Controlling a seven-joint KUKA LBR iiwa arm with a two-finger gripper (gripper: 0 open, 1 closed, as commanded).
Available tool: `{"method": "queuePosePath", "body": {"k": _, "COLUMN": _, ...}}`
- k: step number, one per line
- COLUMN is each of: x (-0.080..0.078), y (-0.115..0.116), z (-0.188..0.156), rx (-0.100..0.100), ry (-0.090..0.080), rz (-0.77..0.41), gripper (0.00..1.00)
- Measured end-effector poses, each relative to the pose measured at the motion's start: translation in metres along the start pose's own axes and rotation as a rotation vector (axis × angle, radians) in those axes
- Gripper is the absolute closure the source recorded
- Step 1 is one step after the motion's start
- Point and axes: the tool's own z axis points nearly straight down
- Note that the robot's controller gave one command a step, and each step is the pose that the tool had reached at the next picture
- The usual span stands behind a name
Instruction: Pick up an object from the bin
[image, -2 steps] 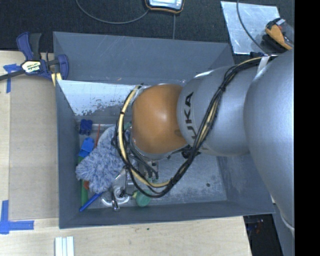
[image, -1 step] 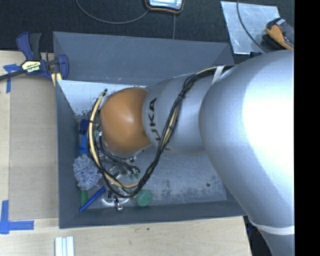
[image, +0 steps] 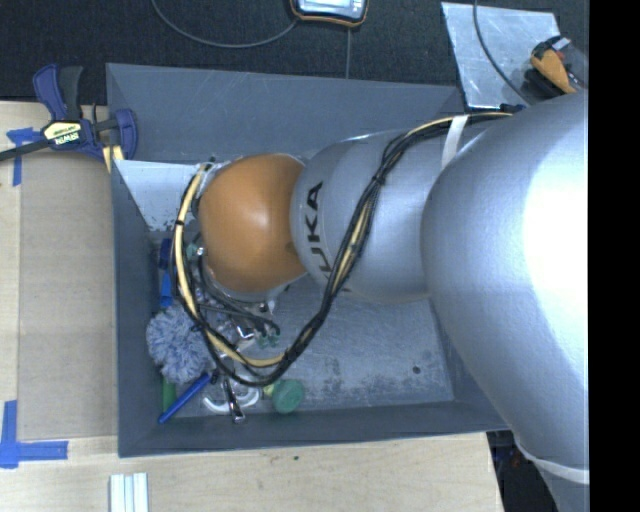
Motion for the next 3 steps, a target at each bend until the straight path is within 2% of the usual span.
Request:
{"method": "queuePosePath", "body": {"k": 1, "x": 0.007, "y": -0.010, "z": 0.014, "rx": 0.001, "ry": -0.001, "rz": 0.159, "gripper": 0.00}}
{"method": "queuePosePath", "body": {"k": 2, "x": 0.024, "y": 0.015, "z": 0.042, "rx": 0.005, "ry": -0.006, "rz": -0.364, "gripper": 0.00}}
{"method": "queuePosePath", "body": {"k": 3, "x": 0.015, "y": 0.000, "z": 0.041, "rx": 0.004, "ry": -0.005, "rz": -0.395, "gripper": 1.00}}
